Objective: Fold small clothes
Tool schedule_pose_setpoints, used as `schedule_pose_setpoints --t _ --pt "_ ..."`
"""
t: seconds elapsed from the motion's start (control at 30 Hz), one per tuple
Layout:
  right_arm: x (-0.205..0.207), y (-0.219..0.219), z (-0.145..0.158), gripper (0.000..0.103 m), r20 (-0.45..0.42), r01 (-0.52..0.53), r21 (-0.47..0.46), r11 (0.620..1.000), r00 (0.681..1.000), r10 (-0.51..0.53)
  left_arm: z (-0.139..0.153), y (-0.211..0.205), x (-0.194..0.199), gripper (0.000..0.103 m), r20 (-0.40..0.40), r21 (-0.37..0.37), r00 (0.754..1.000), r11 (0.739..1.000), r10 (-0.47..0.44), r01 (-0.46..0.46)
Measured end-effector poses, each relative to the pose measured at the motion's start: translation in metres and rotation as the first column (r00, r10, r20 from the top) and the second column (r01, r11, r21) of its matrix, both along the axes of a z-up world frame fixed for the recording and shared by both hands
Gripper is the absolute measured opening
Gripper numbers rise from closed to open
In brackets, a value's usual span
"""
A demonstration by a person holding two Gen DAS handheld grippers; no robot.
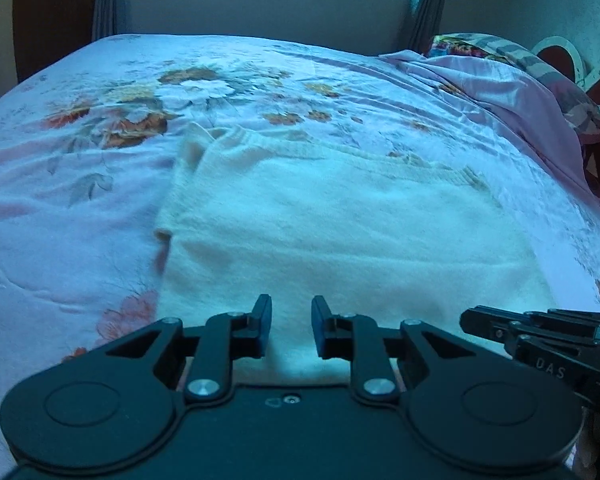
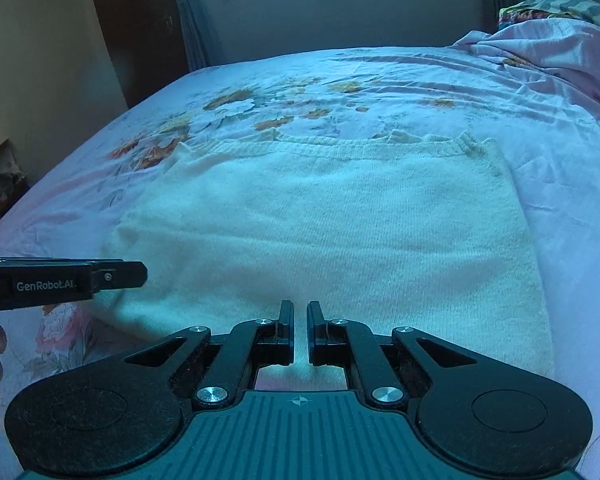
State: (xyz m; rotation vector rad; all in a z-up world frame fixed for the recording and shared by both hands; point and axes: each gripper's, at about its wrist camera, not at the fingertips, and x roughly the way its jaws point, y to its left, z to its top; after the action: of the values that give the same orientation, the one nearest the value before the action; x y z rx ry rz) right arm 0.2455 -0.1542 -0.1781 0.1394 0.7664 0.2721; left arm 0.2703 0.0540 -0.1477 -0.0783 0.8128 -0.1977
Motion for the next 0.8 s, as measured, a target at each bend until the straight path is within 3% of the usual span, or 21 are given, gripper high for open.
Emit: schedule_pose_setpoints --t 0.13,0.23,0.37,0.5,0.7,0.8 --pt "0.011 0.002 0.004 0.006 0.004 0.004 0.006 1.0 1.0 -0.004 0.003 0.024 0.019 0.019 -0.015 -0.026 0.997 0.997 0.071 -0.071" --pt "0.02 0.004 0.004 0.006 0.005 0.004 0.009 1.0 1.0 -0.004 0.002 0.039 0.031 0.028 -0.034 -0.049 0.994 0.994 0.101 -0.103" --pt "0.034 0.007 0.003 0.006 0.008 0.003 -0.001 1.0 1.0 -0.003 -0.001 0.054 0.044 0.048 -0.05 -0.106 0.99 0.985 0.132 -0.137" --pt "0.042 0.009 0.003 0.006 0.008 0.004 0.018 1.0 1.0 -0.004 -0.006 0.065 0.059 0.058 -0.079 -0.159 0.985 0.973 0.156 -0.166" --pt "0.043 0.009 -0.004 0.006 -0.002 0.002 0.035 0.999 1.0 -0.002 -0.026 0.074 0.075 0.058 -0.157 -0.237 0.979 0.958 0.127 -0.162" --pt "0.044 0.007 -0.006 0.006 -0.005 0.005 0.046 0.999 1.0 -0.004 -0.038 0.082 0.08 0.058 -0.188 -0.329 0.975 0.928 0.117 -0.175"
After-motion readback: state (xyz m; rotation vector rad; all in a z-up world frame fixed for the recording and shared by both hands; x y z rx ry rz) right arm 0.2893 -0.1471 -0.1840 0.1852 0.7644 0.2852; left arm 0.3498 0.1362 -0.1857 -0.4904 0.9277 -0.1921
